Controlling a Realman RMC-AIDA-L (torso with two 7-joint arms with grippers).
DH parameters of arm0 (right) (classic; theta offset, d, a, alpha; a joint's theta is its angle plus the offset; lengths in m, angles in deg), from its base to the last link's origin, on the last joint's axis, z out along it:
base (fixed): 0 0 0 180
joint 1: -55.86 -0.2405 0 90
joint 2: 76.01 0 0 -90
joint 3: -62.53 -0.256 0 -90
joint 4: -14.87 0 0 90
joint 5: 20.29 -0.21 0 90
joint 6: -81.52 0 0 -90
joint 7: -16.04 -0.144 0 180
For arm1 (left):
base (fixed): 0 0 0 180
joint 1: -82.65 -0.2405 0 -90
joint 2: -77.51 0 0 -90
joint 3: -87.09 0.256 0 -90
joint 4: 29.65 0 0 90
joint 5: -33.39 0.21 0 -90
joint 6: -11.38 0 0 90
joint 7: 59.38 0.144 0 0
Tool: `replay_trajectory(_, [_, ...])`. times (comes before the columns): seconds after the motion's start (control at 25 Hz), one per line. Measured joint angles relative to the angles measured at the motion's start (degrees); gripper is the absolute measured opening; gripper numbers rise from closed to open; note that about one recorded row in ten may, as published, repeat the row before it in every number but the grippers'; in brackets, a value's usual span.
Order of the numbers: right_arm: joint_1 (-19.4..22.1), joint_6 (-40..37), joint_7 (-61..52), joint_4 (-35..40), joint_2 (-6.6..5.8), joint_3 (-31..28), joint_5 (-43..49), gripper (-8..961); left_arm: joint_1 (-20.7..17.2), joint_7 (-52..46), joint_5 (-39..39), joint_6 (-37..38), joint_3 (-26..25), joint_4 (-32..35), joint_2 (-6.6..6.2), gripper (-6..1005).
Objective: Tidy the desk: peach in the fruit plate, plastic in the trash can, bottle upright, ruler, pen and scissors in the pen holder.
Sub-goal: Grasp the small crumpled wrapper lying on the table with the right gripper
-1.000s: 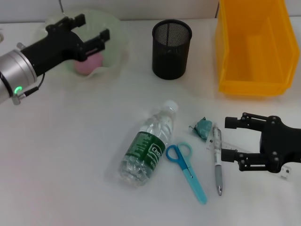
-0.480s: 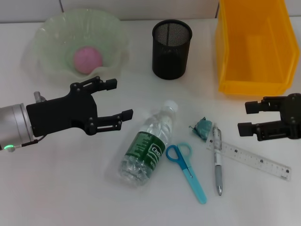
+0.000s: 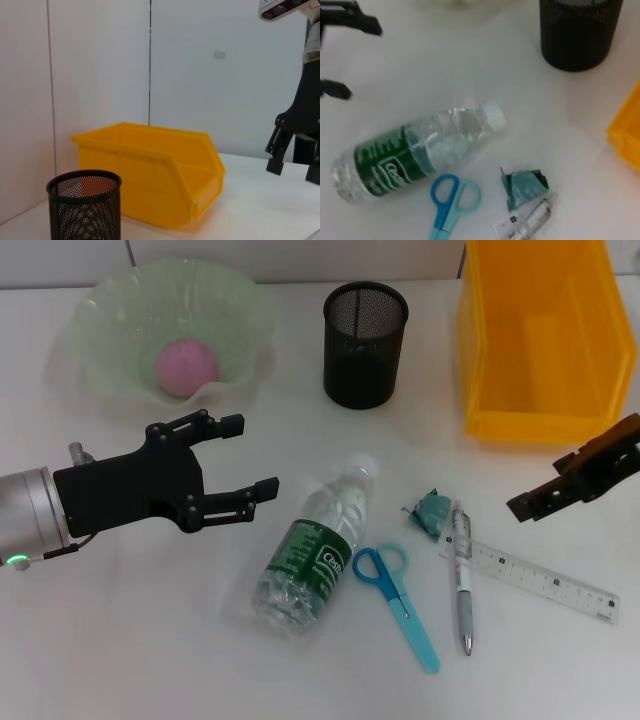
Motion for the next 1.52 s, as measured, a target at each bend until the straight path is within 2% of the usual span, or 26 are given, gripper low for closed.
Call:
replay_trajectory(0.04, [0.00, 0.00, 0.00, 0.00, 0.00, 0.00, 0.00, 832, 0.00, 0.00, 0.00, 0.00, 0.00, 0.00, 0.00, 872])
replay_trajectory(0.08, [-0.95, 1.82, -2.44, -0.20, 0.12, 5.27, 2.38, 832, -0.01, -0.01, 0.02, 0.02, 0.00, -0.01, -0.01, 872])
replay_trajectory(0.12, [-0.95, 1.82, -2.44, -0.20, 0.12, 5.27, 2.38, 832, -0.01, -0.01, 0.02, 0.02, 0.00, -0.01, -0.01, 872])
replay_trajectory(0.16, [-1.37, 4.28, -3.45, -0.89, 0.16, 8.96, 2.99, 832, -0.01, -0.01, 0.02, 0.02, 0.00, -0.01, -0.01, 872])
replay_trajectory(0.4, [-3.48, 10.91, -6.55, -4.96, 0.18, 13.66, 4.62, 831, -0.02, -0.04, 0.07, -0.40, 0.42, -0.02, -0.04, 873])
replay_trajectory(0.76, [-8.13, 21.40, -8.81, -16.82, 0.26, 20.25, 5.26, 831, -0.02, 0.00, 0.22, -0.55, 0.45, -0.62, -0.17, 873])
replay_trajectory(0.96, [-10.39, 23.14, -9.11, -21.13, 0.27, 22.12, 5.02, 831, -0.02, -0.03, 0.24, -0.53, 0.45, -0.63, -0.23, 872])
replay_trajectory(1.52, [-12.95, 26.42, -9.33, -27.78, 0.42, 24.68, 3.63, 831, 0.07, -0.16, 0.23, -0.41, 0.44, -0.63, -0.23, 871])
